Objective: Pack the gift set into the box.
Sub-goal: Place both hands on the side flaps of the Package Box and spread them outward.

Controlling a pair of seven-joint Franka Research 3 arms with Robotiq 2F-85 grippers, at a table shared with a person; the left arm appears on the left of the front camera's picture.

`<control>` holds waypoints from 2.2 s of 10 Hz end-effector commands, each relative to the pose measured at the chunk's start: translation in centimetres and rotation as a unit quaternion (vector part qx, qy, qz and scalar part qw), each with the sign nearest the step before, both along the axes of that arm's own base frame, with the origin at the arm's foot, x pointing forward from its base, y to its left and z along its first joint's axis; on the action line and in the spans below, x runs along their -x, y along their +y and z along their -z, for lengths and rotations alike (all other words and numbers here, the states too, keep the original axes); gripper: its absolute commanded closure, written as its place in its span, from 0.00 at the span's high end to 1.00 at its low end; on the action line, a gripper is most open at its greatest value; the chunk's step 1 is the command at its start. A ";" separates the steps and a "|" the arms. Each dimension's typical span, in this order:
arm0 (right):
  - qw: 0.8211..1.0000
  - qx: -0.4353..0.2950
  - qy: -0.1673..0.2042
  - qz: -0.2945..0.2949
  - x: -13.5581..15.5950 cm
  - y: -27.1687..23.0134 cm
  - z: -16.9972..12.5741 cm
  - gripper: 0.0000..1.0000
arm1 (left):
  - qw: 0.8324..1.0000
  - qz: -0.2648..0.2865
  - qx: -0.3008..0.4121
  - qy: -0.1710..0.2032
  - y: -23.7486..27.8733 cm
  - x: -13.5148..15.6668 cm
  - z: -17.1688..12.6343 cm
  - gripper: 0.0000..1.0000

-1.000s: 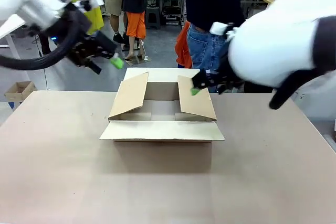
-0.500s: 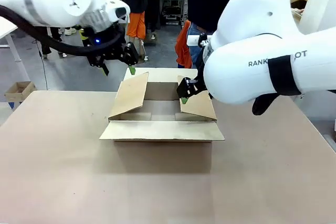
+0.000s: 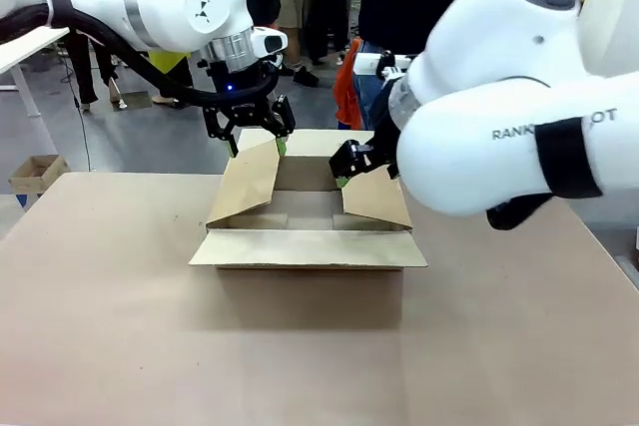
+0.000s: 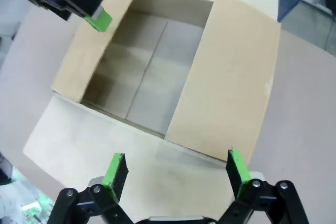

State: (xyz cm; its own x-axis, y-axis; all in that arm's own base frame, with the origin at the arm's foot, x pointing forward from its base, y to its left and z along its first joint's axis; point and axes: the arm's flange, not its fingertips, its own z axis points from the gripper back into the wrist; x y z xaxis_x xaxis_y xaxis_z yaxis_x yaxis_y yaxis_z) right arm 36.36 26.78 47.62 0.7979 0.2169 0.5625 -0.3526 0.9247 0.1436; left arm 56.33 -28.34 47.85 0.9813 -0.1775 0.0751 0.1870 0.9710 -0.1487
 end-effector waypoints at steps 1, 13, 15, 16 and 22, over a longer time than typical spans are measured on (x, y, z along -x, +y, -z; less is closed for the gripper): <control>0.996 -0.073 -0.020 -0.048 1.9 -4.5 0.3 1.00 | 1.000 -0.023 -0.001 0.016 0.2 -0.8 0.0 1.00; 0.998 -0.054 -0.019 -0.019 1.2 -3.2 0.1 1.00 | 0.977 -0.146 -0.144 -0.064 -4.0 1.2 5.5 1.00; 0.998 -0.054 -0.019 -0.019 1.2 -3.2 0.1 1.00 | 0.975 -0.124 -0.163 -0.090 -4.3 1.6 5.3 1.00; 0.998 -0.054 -0.019 -0.019 1.2 -3.2 0.1 1.00 | 0.972 -0.121 -0.173 -0.101 -4.2 1.8 4.9 1.00; 0.998 -0.054 -0.019 -0.019 1.2 -3.2 0.1 1.00 | 0.964 -0.155 -0.176 -0.128 -0.2 0.1 1.1 1.00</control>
State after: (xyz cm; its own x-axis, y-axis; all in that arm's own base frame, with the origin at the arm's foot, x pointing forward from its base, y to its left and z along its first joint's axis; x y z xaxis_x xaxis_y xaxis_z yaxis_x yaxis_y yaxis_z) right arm 35.08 23.25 47.18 0.7652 0.1984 0.6124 -0.4133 0.8808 0.2310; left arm 56.08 -29.53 46.78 0.9553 0.0311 0.2939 -0.1072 0.9631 0.2467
